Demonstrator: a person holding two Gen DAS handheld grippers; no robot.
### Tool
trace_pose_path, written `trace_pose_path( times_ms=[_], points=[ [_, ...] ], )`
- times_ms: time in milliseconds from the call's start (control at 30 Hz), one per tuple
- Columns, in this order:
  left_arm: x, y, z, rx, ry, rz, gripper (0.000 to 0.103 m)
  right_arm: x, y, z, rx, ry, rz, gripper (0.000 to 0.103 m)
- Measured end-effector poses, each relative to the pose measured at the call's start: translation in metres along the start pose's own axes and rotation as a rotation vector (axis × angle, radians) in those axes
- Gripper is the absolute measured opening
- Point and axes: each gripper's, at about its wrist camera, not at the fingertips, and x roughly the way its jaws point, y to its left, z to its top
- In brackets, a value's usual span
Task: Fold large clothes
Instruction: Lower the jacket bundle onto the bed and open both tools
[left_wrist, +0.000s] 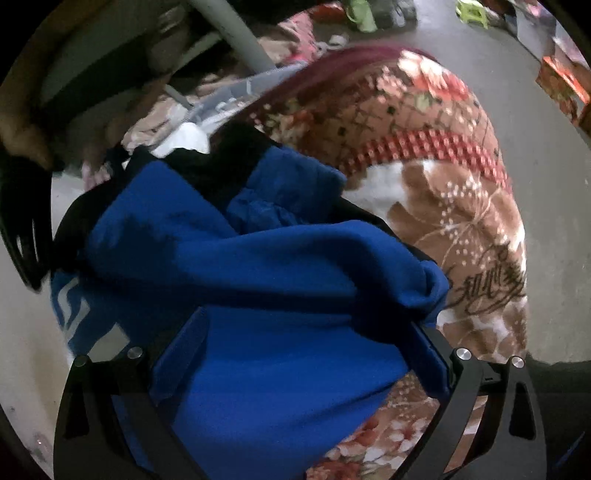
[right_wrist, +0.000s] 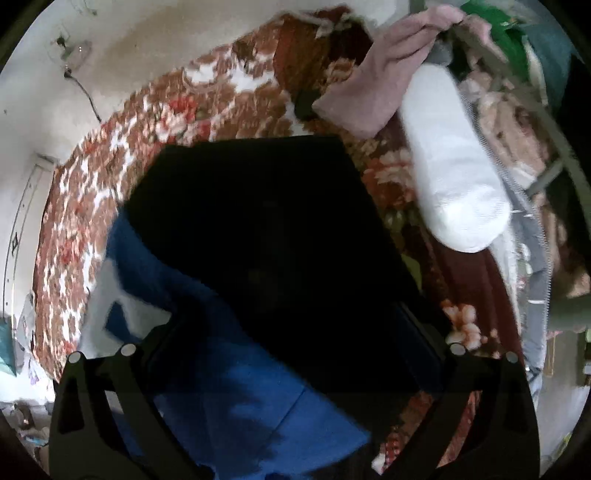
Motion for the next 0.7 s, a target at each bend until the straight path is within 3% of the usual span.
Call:
trace_pose_path(
  times_ms=[133,333,433,533,700],
  points=[
    [-0.045,0.034,-0.015,-0.236,-0.061,-0.031,0.098,-0.064,-0.005,-0.029,0.116,-0.144,0.007,0.098],
    [-0.103,0.078,-0.054,-0.557,-0.141,-0.075,0.098,-0.137,0.006,-0.097,0.246,-0.265,-0.114,0.098],
    [-0.130,0.093,-0.078,-0.650,-0.176,-0.073,0.098,-0.157,0.027,-0.129,0.287,-0.292,-0.139,0.098],
    [-0.149,0.095,-0.095,-0.677,-0.204,-0.085,0.098,-0.172,0.062,-0.165,0.291,-0.323,-0.194,0.098],
    [-0.182,0.084,-0.125,-0.707,-0.211,0.003,0.098,-0.194,0.117,-0.212,0.337,-0.360,-0.258,0.098]
  ],
)
